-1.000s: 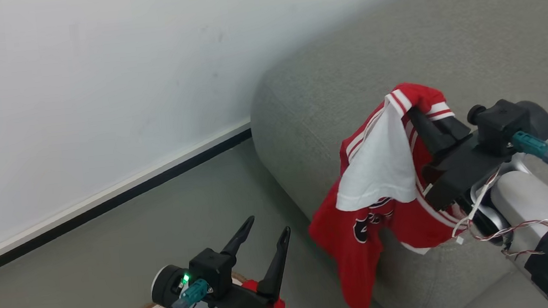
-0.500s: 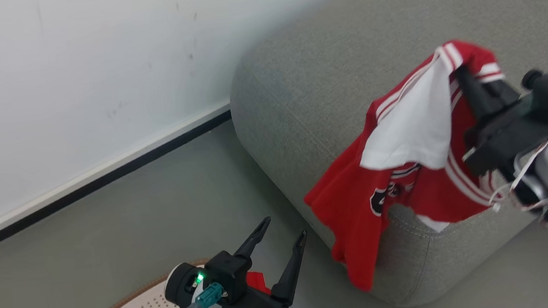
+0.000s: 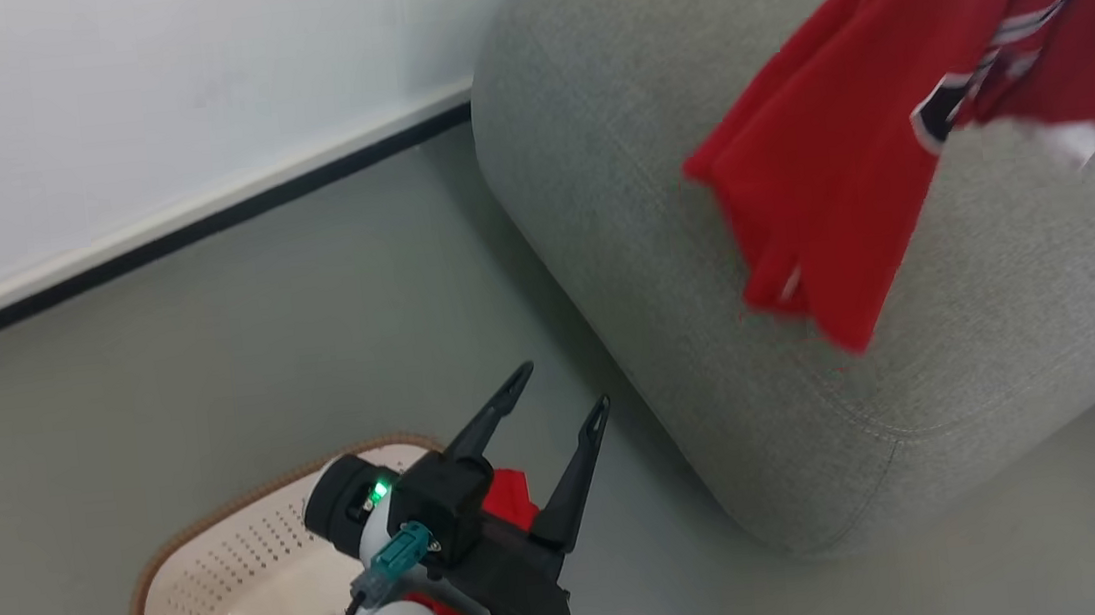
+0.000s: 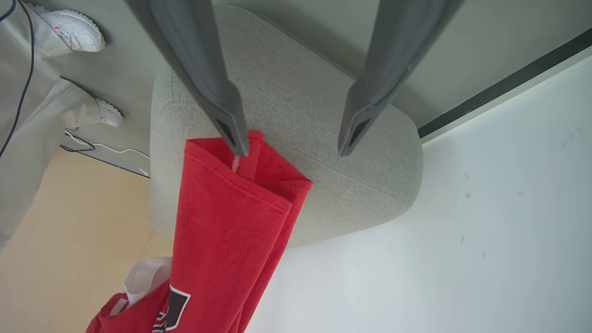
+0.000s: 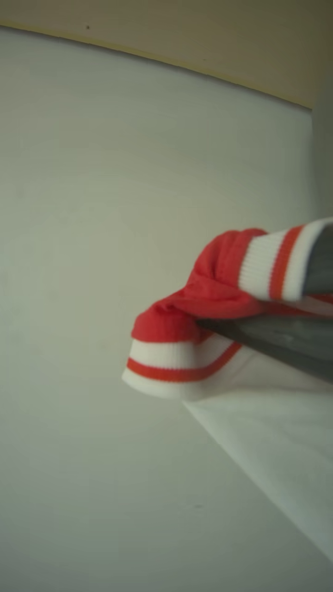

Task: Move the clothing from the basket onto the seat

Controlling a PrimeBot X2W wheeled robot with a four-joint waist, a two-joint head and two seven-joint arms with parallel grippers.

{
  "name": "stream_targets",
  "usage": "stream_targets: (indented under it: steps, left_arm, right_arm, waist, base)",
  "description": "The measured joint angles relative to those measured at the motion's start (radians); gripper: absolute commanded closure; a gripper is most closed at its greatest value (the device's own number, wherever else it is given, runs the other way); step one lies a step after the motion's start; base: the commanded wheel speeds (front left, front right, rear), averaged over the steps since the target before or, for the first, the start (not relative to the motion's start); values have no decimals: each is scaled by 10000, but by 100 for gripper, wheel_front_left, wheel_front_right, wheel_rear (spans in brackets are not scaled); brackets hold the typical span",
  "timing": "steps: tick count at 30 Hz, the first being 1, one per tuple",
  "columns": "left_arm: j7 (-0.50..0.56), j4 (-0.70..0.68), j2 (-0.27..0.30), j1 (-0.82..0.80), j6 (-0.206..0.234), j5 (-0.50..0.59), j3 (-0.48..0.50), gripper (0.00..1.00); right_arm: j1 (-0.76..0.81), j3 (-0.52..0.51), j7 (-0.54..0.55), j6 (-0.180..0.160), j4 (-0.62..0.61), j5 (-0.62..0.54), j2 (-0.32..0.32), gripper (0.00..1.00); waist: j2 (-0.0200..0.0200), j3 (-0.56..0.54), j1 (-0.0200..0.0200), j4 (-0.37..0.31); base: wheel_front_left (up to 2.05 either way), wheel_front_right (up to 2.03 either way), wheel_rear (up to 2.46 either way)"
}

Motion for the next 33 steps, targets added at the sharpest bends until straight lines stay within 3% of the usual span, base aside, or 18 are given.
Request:
stream_targets:
  steps: [7,10,16,24,33]
  left_arm:
    - [169,-890,313,-486,0,165,119,0]
    - [299,-1419,573,-704,2,253,207,0]
    - [575,-1883,836,-1018,19,545,242,0]
    - [807,-2458,1047,-1281,73,711,309,0]
    - [1200,-2951,1175,-1658,67,901,192,0]
  right_arm:
    - [-1647,-451,178,21,763,59,-474,100]
    - [-2642,-368,399,2,982,-447,-842,100]
    - [-3800,-621,502,-278,1538,-525,-1049,100]
    - [-3856,-1028,410,-537,2690,-316,-1124,100]
    - [-2528,-959,320,-639,4167,-17,-238,100]
  waist:
    - [0,969,1,318]
    - [0,1539,1,515]
    - [0,2405,1,779]
    - [1,3370,1,1045]
    - [0,4142,0,1083]
  base:
    - [0,0,0]
    - [0,0,0]
    - [0,0,0]
    - [0,0,0]
    - [0,0,0]
